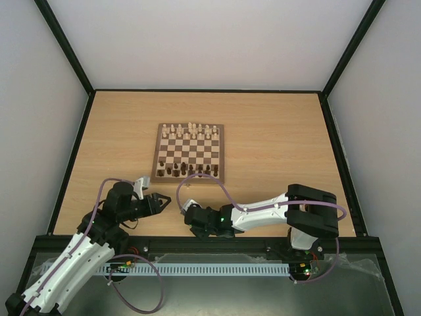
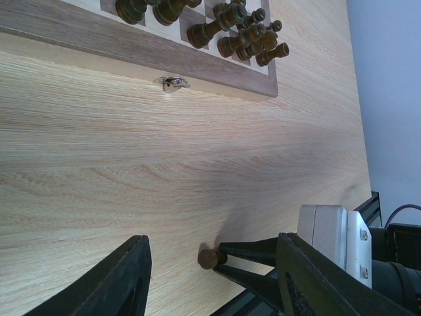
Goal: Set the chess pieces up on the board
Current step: Pick up the chess piece at the center of the board, then place the chess piece on the chessboard.
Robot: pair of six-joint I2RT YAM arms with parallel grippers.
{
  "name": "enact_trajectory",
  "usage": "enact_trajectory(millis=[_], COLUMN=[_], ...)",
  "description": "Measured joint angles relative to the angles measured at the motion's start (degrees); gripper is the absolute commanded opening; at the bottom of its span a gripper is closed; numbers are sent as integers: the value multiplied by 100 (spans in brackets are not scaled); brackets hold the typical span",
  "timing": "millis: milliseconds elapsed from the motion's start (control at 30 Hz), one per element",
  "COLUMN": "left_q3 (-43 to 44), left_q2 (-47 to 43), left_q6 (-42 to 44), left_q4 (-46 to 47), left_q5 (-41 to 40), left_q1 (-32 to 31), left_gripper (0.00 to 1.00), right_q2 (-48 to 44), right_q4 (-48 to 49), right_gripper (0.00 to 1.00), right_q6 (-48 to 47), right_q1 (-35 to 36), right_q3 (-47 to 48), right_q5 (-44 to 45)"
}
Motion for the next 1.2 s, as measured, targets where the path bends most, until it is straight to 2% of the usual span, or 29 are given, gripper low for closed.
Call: enact_trajectory(millis=[133,300,400,533,733,967,1200], left_q3=[0,-20,-83,-256,-448,-446,-446], left_q2=[70,122,118,50,17,234,737], left_q6=[-2,-13,-42,-173,-474,-525,-621], left_q4=[48,195,420,855,1766,2446,3136], left_q5=[24,164,420,929,1845,2173,2186], left_q1=[0,-2,-4,-4,-122,-566,-1108], left_gripper=[55,57,58,58,63,64,64], right_q2=[-44,-223,-651,-1532,-2455,-2494,-2433], right_q4=[181,286,144,125,232,435,656], right_gripper=[6,5,4,3,3,4,4], right_q6=[42,107,131,127,146,393,584], right_q1=[0,-13,-166,-730,-1740,-2448,-2479], right_q3=[-116,-295,-492,-656,-780,-782,-776], right_q5=[7,-52,-378,-1115,-2942,-4883,-5838])
